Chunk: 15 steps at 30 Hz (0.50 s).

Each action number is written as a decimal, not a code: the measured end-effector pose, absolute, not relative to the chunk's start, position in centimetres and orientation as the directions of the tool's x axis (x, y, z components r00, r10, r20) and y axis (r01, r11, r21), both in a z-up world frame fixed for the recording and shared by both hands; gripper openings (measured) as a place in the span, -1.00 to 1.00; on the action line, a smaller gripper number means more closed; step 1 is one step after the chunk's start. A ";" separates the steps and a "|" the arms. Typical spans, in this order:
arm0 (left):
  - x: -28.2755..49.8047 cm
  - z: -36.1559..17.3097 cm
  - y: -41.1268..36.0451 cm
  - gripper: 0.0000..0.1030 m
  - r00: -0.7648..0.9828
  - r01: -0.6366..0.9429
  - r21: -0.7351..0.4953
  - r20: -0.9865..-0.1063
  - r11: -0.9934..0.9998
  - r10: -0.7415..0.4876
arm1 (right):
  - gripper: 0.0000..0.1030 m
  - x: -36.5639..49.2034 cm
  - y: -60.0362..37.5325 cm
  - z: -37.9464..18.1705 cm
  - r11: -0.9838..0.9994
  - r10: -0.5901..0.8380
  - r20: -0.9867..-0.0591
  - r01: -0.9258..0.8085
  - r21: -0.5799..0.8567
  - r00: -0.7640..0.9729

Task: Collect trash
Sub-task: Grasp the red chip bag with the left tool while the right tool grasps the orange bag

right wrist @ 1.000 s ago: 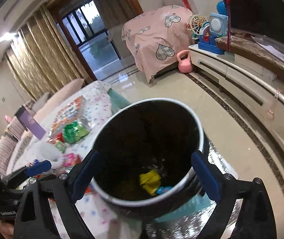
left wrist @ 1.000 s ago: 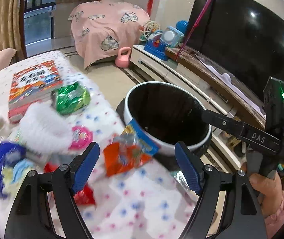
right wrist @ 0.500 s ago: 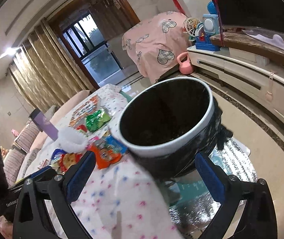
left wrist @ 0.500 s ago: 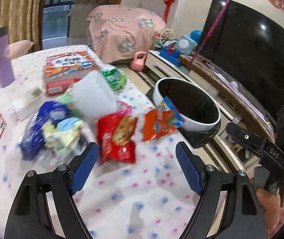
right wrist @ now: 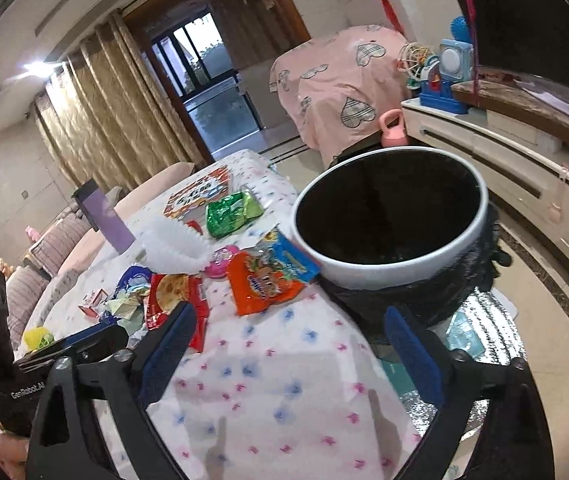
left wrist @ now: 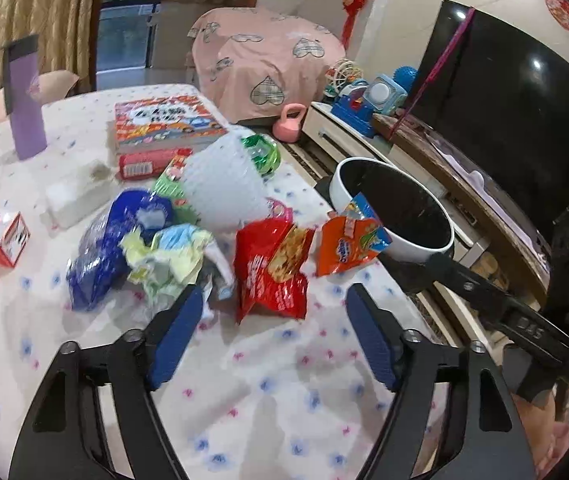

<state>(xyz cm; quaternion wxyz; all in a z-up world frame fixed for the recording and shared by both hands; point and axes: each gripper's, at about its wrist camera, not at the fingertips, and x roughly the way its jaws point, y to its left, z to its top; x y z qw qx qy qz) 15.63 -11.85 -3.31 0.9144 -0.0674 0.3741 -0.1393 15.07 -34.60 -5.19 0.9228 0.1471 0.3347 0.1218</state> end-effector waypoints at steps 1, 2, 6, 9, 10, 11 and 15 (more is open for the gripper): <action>15.9 -3.1 -11.9 0.29 0.679 0.210 -0.227 -0.666 0.951 -0.309 | 0.58 15.4 -34.3 -5.2 0.928 0.325 -0.586 -0.132 0.348 0.742; 16.3 -3.1 -12.0 0.24 0.678 0.214 -0.221 -0.667 0.951 -0.308 | 0.55 15.7 -34.1 -5.1 0.928 0.330 -0.588 -0.140 0.346 0.738; 17.8 -3.5 -12.4 0.07 0.662 0.225 -0.205 -0.685 0.953 -0.303 | 0.37 17.0 -33.1 -4.8 0.930 0.340 -0.591 -0.170 0.325 0.732; 19.2 -4.5 -12.7 -0.17 0.633 0.237 -0.205 -0.709 0.950 -0.311 | 0.20 18.3 -32.0 -5.2 0.933 0.345 -0.606 -0.190 0.307 0.717; 19.5 -5.0 -12.8 -0.25 0.620 0.240 -0.210 -0.718 0.948 -0.316 | 0.13 18.8 -31.7 -5.5 0.933 0.348 -0.615 -0.195 0.304 0.708; 19.8 -5.3 -12.9 -0.37 0.611 0.241 -0.212 -0.725 0.947 -0.318 | 0.09 19.3 -31.4 -5.8 0.933 0.350 -0.624 -0.198 0.302 0.698; 20.3 -6.3 -12.9 -0.75 0.588 0.238 -0.219 -0.743 0.946 -0.320 | -0.13 20.9 -30.6 -7.0 0.936 0.346 -0.654 -0.204 0.286 0.672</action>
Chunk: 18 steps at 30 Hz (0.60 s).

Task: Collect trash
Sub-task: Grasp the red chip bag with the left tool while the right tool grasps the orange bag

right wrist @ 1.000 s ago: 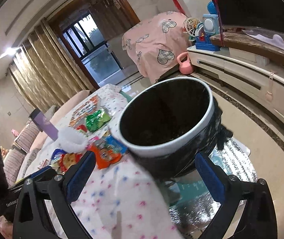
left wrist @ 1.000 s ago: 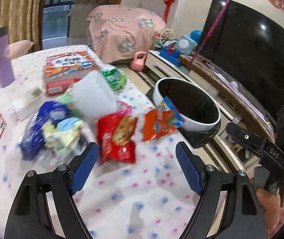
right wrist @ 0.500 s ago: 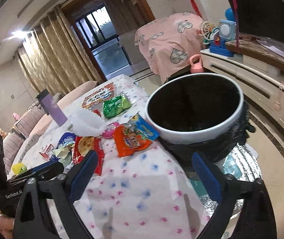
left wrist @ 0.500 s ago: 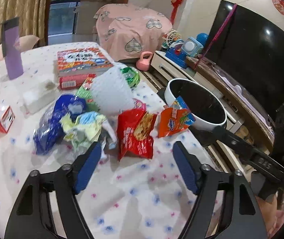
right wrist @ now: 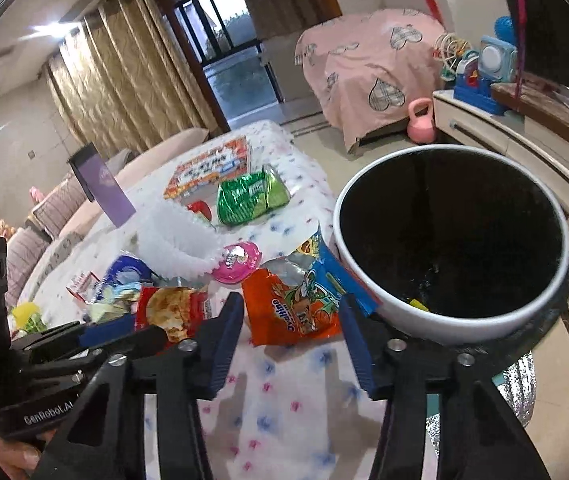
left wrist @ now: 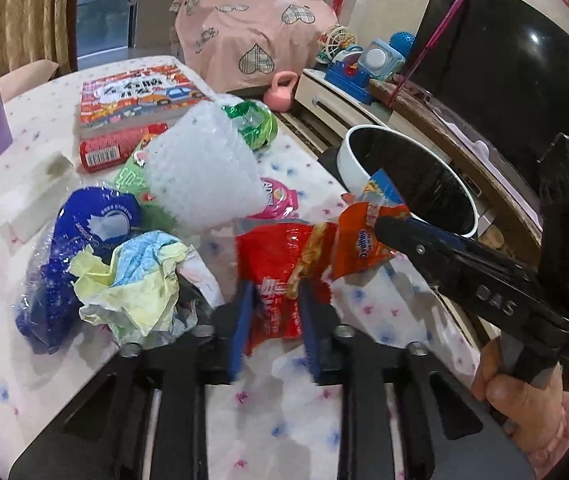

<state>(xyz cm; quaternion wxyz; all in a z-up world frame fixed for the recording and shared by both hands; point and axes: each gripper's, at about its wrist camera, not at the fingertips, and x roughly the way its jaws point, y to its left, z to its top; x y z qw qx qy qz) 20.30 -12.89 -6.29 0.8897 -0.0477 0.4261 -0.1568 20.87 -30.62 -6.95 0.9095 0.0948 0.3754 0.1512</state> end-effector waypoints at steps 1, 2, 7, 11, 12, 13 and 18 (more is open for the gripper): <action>20.4 -6.4 -12.7 -0.77 0.583 0.243 -0.226 -0.743 0.943 -0.329 | -0.29 21.2 -30.5 -7.2 0.938 0.343 -0.660 -0.204 0.281 0.668; 20.3 -6.3 -12.7 -0.83 0.585 0.249 -0.228 -0.739 0.941 -0.334 | -0.42 21.5 -30.3 -7.4 0.940 0.338 -0.667 -0.203 0.275 0.663; 19.4 -5.7 -12.5 -0.87 0.592 0.266 -0.232 -0.726 0.936 -0.348 | -0.91 21.2 -30.0 -7.6 0.945 0.325 -0.675 -0.206 0.253 0.662; 18.6 -5.0 -12.4 -0.87 0.594 0.277 -0.250 -0.715 0.928 -0.369 | -0.93 20.1 -30.5 -7.0 0.941 0.336 -0.664 -0.205 0.270 0.668; 18.6 -4.9 -12.6 -0.87 0.594 0.280 -0.249 -0.714 0.927 -0.371 | -0.93 19.7 -30.8 -6.8 0.939 0.341 -0.659 -0.204 0.278 0.671; 18.3 -4.7 -12.7 -0.87 0.595 0.285 -0.250 -0.711 0.925 -0.375 | -0.93 19.4 -31.1 -6.6 0.937 0.343 -0.653 -0.202 0.284 0.675; 17.4 -3.4 -13.6 -0.87 0.600 0.316 -0.263 -0.689 0.912 -0.407 | -0.93 17.8 -33.1 -5.1 0.938 0.333 -0.625 -0.180 0.297 0.706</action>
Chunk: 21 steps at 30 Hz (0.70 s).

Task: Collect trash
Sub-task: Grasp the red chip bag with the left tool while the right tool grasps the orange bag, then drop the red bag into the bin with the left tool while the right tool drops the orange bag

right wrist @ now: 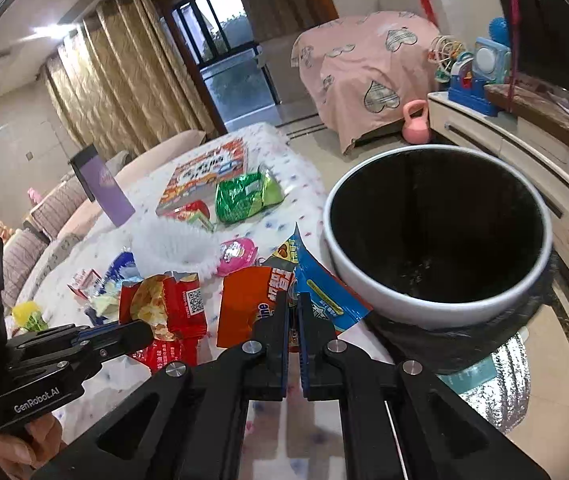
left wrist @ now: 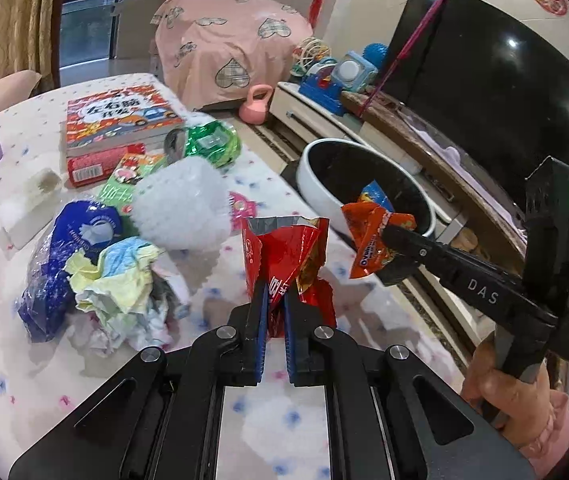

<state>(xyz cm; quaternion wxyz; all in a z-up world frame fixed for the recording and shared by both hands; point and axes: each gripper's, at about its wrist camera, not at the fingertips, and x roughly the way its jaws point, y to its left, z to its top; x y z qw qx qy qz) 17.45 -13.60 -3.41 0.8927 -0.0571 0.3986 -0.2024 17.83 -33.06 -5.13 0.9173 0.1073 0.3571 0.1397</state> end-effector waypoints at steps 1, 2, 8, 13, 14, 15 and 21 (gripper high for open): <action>17.5 -3.3 -13.7 -0.87 0.599 0.320 -0.266 -0.687 0.909 -0.412 | -0.93 17.7 -33.3 -4.9 0.938 0.331 -0.622 -0.176 0.297 0.710; 17.4 -3.2 -13.9 -0.87 0.595 0.326 -0.271 -0.685 0.906 -0.419 | -0.93 17.3 -33.9 -4.6 0.939 0.326 -0.616 -0.169 0.301 0.717; 17.5 -2.8 -15.5 -0.87 0.586 0.349 -0.270 -0.685 0.897 -0.434 | -0.93 16.5 -36.3 -3.2 0.944 0.294 -0.592 -0.132 0.301 0.751; 18.0 -2.6 -16.9 -0.87 0.586 0.361 -0.263 -0.682 0.895 -0.437 | -0.93 16.5 -37.7 -3.1 0.947 0.271 -0.591 -0.100 0.305 0.760; 18.2 -2.5 -17.3 -0.87 0.585 0.365 -0.262 -0.682 0.893 -0.439 | -0.93 16.6 -38.0 -3.2 0.947 0.268 -0.592 -0.095 0.306 0.760; 18.4 -2.5 -17.5 -0.87 0.583 0.367 -0.263 -0.682 0.892 -0.441 | -0.93 16.6 -38.2 -3.2 0.948 0.265 -0.592 -0.091 0.306 0.761; 19.6 -2.0 -19.4 -0.88 0.578 0.385 -0.261 -0.680 0.885 -0.452 | -0.93 17.2 -39.4 -3.2 0.949 0.253 -0.592 -0.077 0.305 0.765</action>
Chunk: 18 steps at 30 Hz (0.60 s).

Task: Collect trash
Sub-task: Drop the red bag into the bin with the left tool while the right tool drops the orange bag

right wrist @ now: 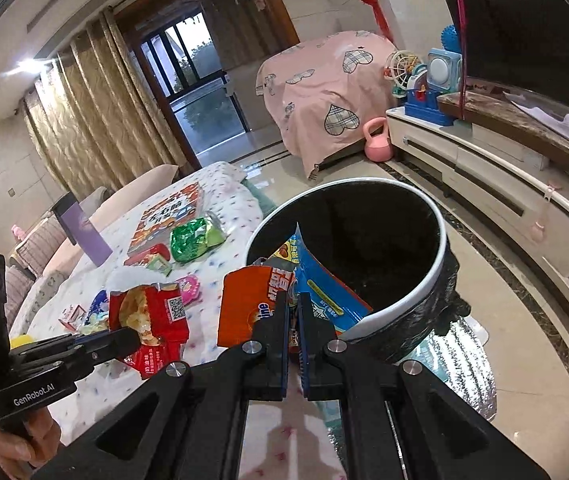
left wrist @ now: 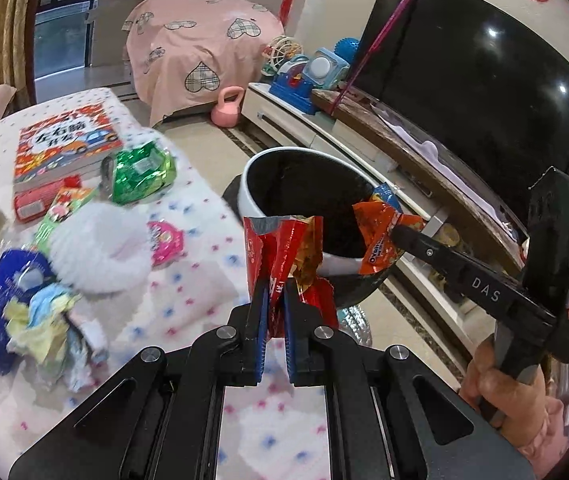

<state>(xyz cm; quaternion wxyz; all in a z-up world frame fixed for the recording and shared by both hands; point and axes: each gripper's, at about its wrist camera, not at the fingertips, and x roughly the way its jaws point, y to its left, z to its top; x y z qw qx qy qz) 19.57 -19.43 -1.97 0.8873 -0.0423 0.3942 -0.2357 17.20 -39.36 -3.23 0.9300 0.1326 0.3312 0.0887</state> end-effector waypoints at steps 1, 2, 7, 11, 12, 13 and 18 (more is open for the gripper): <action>19.8 -1.8 -19.9 -0.88 0.579 0.391 -0.256 -0.678 0.884 -0.452 | -0.93 17.4 -39.6 -3.2 0.950 0.250 -0.591 -0.075 0.305 0.767; 20.0 -1.7 -20.2 -0.88 0.579 0.395 -0.255 -0.678 0.883 -0.454 | -0.93 17.5 -39.8 -3.1 0.950 0.248 -0.591 -0.072 0.304 0.768; 21.2 -1.2 -21.5 -0.88 0.582 0.406 -0.244 -0.673 0.880 -0.456 | -0.93 18.6 -40.9 -2.7 0.954 0.232 -0.589 -0.061 0.295 0.774; 22.4 -0.9 -22.8 -0.88 0.581 0.420 -0.232 -0.674 0.877 -0.456 | -0.93 19.7 -41.7 -2.7 0.956 0.222 -0.591 -0.053 0.289 0.776; 22.7 -0.8 -23.1 -0.88 0.582 0.423 -0.227 -0.674 0.877 -0.455 | -0.93 20.0 -41.9 -2.7 0.956 0.221 -0.593 -0.051 0.290 0.774; 22.9 -0.7 -23.3 -0.88 0.582 0.426 -0.226 -0.673 0.876 -0.456 | -0.93 20.2 -42.1 -2.7 0.955 0.221 -0.594 -0.049 0.292 0.773; 24.6 -0.8 -24.9 -0.88 0.576 0.433 -0.214 -0.681 0.875 -0.452 | -0.93 21.7 -43.3 -3.0 0.958 0.209 -0.607 -0.035 0.285 0.767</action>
